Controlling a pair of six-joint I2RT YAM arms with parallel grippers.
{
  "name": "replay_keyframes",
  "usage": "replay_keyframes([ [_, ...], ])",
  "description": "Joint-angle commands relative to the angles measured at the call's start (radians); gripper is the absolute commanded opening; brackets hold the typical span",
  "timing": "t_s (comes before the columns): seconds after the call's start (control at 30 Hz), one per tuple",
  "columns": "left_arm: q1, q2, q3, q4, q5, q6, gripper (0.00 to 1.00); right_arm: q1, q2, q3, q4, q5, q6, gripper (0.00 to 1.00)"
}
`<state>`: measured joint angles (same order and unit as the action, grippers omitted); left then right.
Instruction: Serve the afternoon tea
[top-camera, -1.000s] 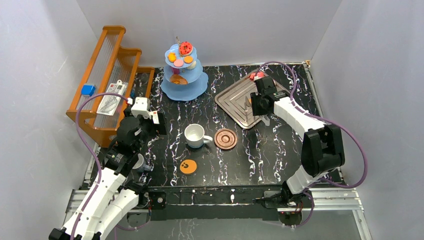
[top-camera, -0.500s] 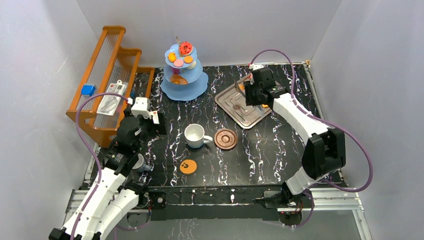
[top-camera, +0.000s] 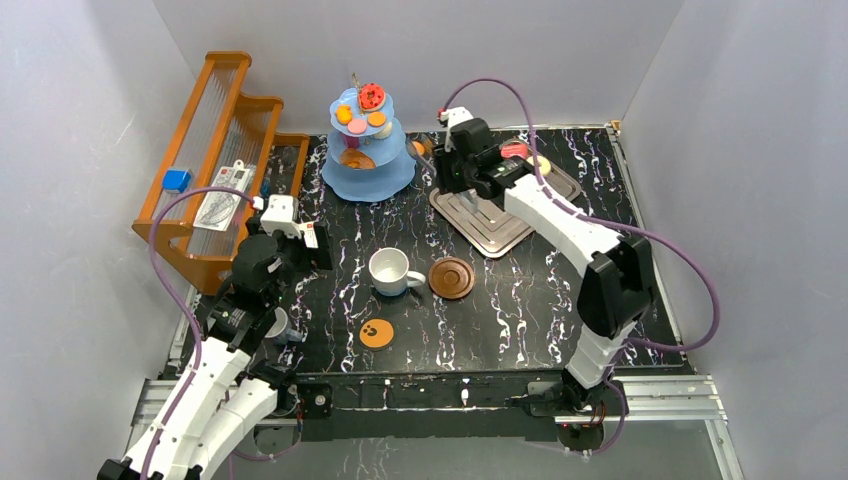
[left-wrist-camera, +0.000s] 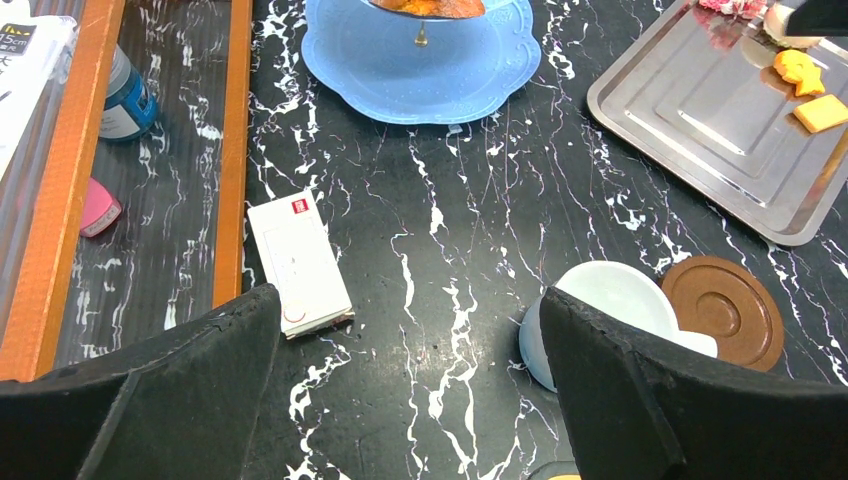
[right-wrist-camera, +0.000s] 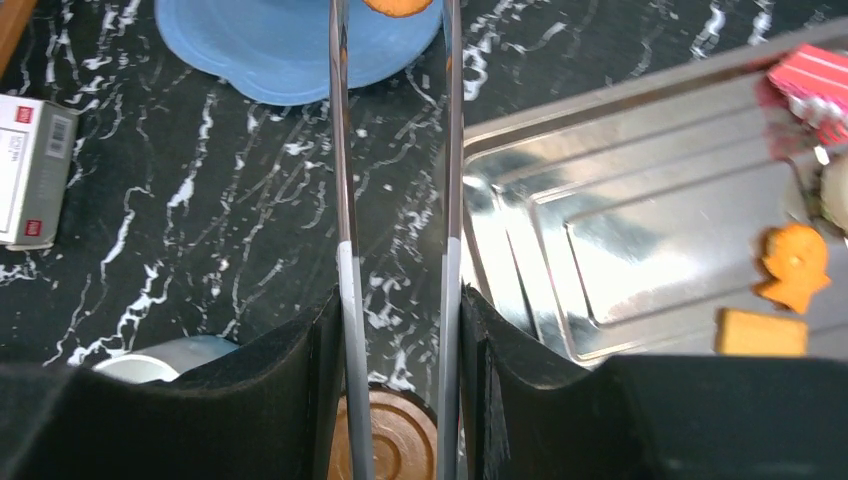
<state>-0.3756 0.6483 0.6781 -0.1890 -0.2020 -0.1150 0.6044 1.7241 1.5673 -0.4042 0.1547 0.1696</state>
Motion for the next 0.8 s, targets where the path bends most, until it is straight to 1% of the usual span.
replay_keyframes([
  [0.0, -0.005, -0.026, 0.026, 0.005, -0.027, 0.003, 0.98, 0.045, 0.058, 0.126, 0.090, 0.020, -0.004, 0.38],
  [0.2, -0.005, -0.028, 0.027, 0.005, -0.027, 0.003, 0.98, 0.083, 0.141, 0.216, 0.112, 0.021, -0.010, 0.38],
  [0.5, -0.005, -0.035, 0.026, 0.002, -0.034, 0.003, 0.98, 0.093, 0.270, 0.345, 0.074, 0.011, -0.016, 0.40],
  [0.57, -0.005, -0.034, 0.027, 0.001, -0.034, 0.003, 0.98, 0.093, 0.289, 0.373, 0.061, 0.011, -0.019, 0.41],
  [0.7, -0.005, -0.032, 0.026, 0.002, -0.036, 0.003, 0.98, 0.092, 0.297, 0.397, 0.052, 0.019, -0.029, 0.46],
  [0.77, -0.005, -0.029, 0.027, 0.002, -0.036, 0.003, 0.98, 0.093, 0.294, 0.399, 0.052, 0.021, -0.038, 0.46],
])
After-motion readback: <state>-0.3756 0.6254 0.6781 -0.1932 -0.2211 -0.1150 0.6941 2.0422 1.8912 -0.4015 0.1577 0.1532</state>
